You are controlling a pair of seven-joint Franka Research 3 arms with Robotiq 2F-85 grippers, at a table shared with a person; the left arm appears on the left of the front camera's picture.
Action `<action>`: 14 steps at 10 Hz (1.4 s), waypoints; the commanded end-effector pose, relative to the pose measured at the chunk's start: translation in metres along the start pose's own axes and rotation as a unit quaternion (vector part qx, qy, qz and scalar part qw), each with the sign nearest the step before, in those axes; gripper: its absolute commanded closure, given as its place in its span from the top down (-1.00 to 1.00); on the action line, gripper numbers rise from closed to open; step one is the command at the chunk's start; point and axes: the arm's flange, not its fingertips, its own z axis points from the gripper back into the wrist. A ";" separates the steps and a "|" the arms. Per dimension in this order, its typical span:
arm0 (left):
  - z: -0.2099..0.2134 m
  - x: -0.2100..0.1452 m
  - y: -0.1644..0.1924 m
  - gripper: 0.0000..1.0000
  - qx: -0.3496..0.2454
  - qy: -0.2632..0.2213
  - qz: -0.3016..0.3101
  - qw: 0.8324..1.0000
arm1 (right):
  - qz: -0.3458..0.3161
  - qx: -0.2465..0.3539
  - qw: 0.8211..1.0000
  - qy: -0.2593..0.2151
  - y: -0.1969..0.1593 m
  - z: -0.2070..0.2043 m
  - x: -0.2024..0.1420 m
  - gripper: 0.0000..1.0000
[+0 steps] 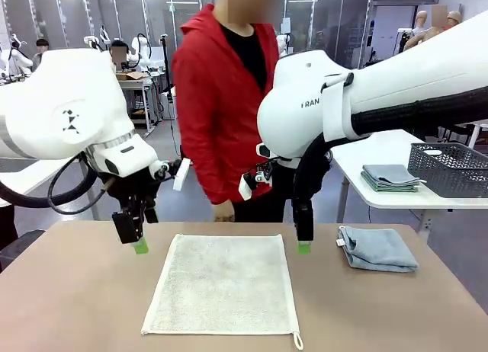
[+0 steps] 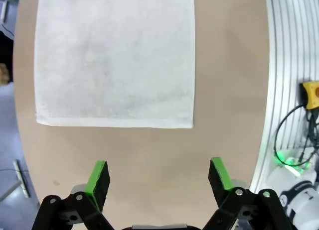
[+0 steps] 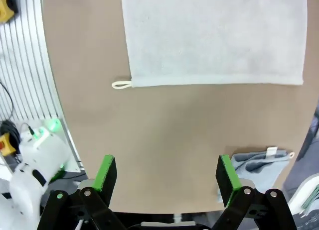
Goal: Fold the towels and place them in the basket.
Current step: When a person lays out a Towel with hook on the table, fold it in half twice.
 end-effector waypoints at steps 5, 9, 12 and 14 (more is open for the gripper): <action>-0.037 -0.004 0.010 1.00 -0.010 0.030 -0.014 0.999 | -0.001 -0.059 0.997 -0.049 0.011 -0.012 -0.005 1.00; -0.033 -0.003 0.004 1.00 -0.030 0.023 0.009 0.999 | 0.014 -0.053 0.998 -0.038 0.003 -0.002 -0.002 1.00; -0.046 -0.002 -0.004 1.00 -0.014 0.019 -0.008 1.000 | 0.023 -0.071 0.996 -0.039 0.013 -0.018 0.002 1.00; -0.065 -0.002 -0.019 1.00 -0.003 0.028 -0.003 1.000 | -0.001 -0.073 0.996 -0.041 0.025 -0.036 0.001 1.00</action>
